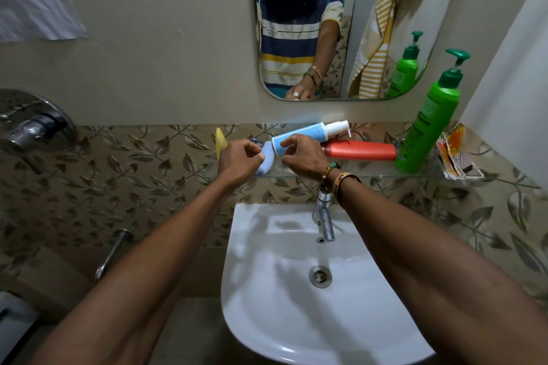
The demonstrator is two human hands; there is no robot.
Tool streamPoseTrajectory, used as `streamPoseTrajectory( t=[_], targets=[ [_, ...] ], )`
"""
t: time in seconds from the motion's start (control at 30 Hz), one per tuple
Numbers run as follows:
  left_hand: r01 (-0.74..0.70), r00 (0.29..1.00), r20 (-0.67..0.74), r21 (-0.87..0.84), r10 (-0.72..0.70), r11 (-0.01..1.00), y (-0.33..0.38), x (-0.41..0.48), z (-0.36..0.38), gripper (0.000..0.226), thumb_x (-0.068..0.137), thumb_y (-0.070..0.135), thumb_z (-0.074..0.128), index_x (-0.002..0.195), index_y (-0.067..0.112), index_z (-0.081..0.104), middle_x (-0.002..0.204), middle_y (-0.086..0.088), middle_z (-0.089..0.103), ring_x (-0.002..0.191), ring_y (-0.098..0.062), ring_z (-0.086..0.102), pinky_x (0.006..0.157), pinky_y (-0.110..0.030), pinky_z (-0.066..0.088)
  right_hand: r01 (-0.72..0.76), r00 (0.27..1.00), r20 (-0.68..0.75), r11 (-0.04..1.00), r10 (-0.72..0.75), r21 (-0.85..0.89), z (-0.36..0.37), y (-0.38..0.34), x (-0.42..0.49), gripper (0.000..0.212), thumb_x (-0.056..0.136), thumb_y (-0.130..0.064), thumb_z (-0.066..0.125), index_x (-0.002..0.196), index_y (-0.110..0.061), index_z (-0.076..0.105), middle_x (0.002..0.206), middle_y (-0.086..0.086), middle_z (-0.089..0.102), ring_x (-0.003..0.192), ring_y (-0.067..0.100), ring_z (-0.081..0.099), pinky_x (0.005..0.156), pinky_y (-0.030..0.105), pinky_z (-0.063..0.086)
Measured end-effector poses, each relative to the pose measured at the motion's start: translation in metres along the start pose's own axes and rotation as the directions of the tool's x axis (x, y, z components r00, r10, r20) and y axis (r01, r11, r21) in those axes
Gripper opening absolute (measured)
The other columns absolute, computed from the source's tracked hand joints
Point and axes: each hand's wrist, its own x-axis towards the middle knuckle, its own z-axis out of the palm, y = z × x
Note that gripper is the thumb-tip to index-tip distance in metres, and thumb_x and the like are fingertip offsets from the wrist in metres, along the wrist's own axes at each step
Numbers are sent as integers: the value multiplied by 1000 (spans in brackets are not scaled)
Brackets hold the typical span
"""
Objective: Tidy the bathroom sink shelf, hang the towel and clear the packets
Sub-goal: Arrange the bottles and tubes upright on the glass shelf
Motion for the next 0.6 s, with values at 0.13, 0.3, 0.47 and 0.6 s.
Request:
streamPoseTrajectory(
  t=[0.13, 0.3, 0.47, 0.6],
  targets=[
    [-17, 999, 36, 32, 16, 999, -3, 8, 4, 26, 83, 17, 75, 108, 9, 72, 102, -6, 73, 90, -17, 66, 77, -28, 54, -3, 1000, 7, 1000, 3, -17, 5, -2, 5, 41, 79, -12, 68, 119, -8, 68, 107, 12, 73, 94, 21, 67, 83, 30, 55],
    [-36, 997, 74, 66, 31, 997, -9, 15, 3, 38, 82, 17, 76, 118, 7, 69, 116, -10, 71, 99, -19, 65, 80, -28, 51, -6, 1000, 6, 1000, 7, -25, 13, -9, 13, 36, 81, -12, 68, 117, -10, 70, 105, 10, 73, 93, 20, 67, 77, 25, 50],
    [-34, 983, 180, 95, 17, 995, -14, 18, 2, 43, 83, 22, 76, 123, 7, 65, 123, -12, 67, 101, -19, 61, 83, -32, 53, -7, 1000, 26, 999, 9, -52, 21, -11, 20, 32, 85, -12, 67, 117, -8, 70, 108, 11, 74, 95, 21, 67, 81, 28, 53],
    [-58, 973, 226, 106, 33, 993, -15, 17, 4, 43, 82, 24, 77, 120, 7, 66, 123, -14, 67, 105, -25, 64, 85, -35, 55, -18, 998, 53, 998, 21, -67, 24, -12, 22, 32, 84, -8, 67, 115, -4, 72, 113, 14, 73, 102, 23, 69, 91, 31, 54]
  ],
)
